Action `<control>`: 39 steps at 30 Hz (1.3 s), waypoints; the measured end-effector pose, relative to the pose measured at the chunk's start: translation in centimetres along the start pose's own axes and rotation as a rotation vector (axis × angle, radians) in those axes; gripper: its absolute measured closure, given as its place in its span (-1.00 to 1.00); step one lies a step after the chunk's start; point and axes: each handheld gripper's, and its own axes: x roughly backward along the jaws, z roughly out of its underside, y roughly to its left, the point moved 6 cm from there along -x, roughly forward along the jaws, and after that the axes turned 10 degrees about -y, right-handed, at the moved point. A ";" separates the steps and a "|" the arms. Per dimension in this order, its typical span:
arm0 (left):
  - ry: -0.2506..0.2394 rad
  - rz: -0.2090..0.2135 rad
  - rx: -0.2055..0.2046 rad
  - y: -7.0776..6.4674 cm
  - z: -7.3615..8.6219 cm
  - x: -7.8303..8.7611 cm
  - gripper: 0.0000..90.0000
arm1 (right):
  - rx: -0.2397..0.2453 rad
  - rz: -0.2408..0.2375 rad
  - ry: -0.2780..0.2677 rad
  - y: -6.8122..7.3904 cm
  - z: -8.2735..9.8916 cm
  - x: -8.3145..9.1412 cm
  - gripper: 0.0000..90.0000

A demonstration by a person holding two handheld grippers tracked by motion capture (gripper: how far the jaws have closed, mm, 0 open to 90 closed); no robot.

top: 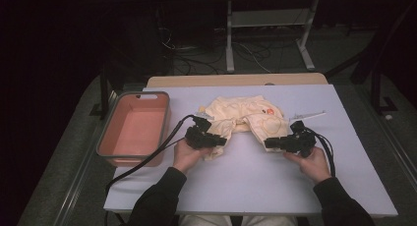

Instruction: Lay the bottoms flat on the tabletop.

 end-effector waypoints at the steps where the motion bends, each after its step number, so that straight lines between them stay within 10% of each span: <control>1: 0.004 0.006 -0.002 -0.2 0.1 0.0 0.68 | 0.003 -0.005 0.013 0.3 0.3 0.0 0.68; 19: 0.092 0.074 -0.086 -3.1 2.2 1.0 0.67 | 0.028 -0.094 0.129 3.3 3.8 1.1 0.68; 39: 0.189 0.160 -0.075 -4.7 4.3 2.3 0.66 | 0.021 -0.159 0.214 5.0 5.9 2.0 0.68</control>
